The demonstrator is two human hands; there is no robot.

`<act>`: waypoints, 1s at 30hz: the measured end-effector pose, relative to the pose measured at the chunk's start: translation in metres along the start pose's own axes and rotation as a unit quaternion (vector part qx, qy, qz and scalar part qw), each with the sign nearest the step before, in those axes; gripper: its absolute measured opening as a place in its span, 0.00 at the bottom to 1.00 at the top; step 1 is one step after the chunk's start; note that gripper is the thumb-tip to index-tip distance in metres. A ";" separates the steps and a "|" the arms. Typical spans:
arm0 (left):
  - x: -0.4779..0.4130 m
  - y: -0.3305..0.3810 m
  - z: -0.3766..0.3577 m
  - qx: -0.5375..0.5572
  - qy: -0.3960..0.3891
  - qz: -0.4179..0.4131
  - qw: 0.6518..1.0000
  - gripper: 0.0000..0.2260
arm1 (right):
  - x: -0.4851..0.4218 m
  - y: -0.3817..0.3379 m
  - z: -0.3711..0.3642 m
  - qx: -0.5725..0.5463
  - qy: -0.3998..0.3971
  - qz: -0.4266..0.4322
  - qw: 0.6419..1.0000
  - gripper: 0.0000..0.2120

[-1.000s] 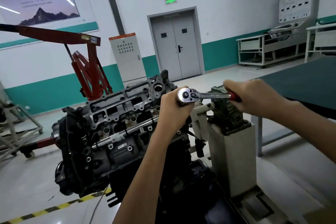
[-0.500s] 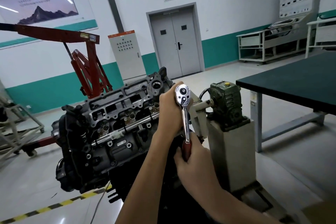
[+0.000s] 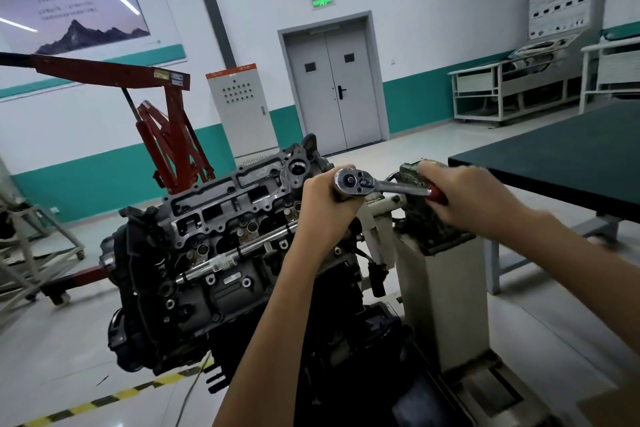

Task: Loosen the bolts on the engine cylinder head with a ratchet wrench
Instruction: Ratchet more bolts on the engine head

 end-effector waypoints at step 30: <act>0.008 0.001 0.001 0.007 0.024 -0.010 1.000 0.09 | 0.039 -0.026 -0.016 -0.078 0.005 -0.090 0.993 0.09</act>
Point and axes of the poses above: each hand's wrist, its own x-axis away from the middle knuckle, its own z-axis out of the back of the hand, y = z × x, the point moved 5 cm from there along -x, towards the middle knuckle, and after that the axes turned 2 degrees about z, right-handed, at the moved point
